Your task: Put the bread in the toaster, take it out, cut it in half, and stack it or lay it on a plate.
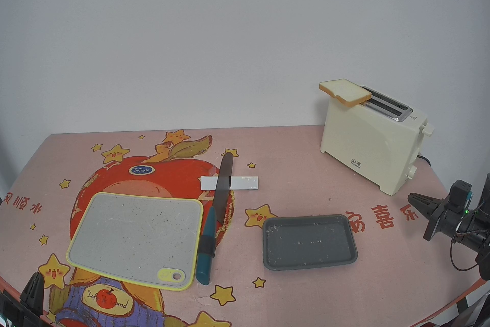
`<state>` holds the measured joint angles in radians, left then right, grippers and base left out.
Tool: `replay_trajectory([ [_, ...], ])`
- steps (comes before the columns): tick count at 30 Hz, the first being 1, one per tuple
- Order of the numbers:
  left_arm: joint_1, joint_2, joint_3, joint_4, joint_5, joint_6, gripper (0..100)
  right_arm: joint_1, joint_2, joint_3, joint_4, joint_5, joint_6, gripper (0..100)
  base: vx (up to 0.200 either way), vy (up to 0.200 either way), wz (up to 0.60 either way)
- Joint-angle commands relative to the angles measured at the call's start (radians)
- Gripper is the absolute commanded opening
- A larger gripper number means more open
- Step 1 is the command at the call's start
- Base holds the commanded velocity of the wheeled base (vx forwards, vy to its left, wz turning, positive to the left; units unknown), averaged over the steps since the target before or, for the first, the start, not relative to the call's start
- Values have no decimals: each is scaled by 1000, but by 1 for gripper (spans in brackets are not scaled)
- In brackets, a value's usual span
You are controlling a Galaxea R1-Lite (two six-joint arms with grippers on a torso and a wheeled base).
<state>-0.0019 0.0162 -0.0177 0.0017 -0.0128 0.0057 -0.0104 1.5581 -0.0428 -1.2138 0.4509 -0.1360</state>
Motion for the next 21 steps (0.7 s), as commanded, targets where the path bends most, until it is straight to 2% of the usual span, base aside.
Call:
replay_trajectory([
  [1, 0, -16, 18, 0, 0, 0, 0, 53, -39, 3, 2, 23, 1, 0, 0, 0, 0],
  [3, 0, -16, 18, 0, -1, 0, 0, 83, -38, -3, 0, 34, 10, 0, 0, 0, 0],
  [8, 0, -16, 18, 0, -1, 0, 0, 170, -38, -25, 0, 32, 96, 0, 0, 0, 0],
  [15, 0, -16, 18, 0, -1, 0, 0, 376, -21, -65, 0, 28, 388, 0, 0, 0, 0],
  [18, 0, -16, 18, 0, -1, 0, 0, 411, 7, -77, -13, 31, 472, 0, 0, 0, 0],
  [19, 0, -16, 18, 0, -1, 0, 0, 411, 7, -77, -13, 31, 472, 0, 0, 0, 0],
  [21, 0, -16, 18, 0, 0, 0, 0, 417, 28, -124, -16, 34, 541, 0, 0, 0, 0],
])
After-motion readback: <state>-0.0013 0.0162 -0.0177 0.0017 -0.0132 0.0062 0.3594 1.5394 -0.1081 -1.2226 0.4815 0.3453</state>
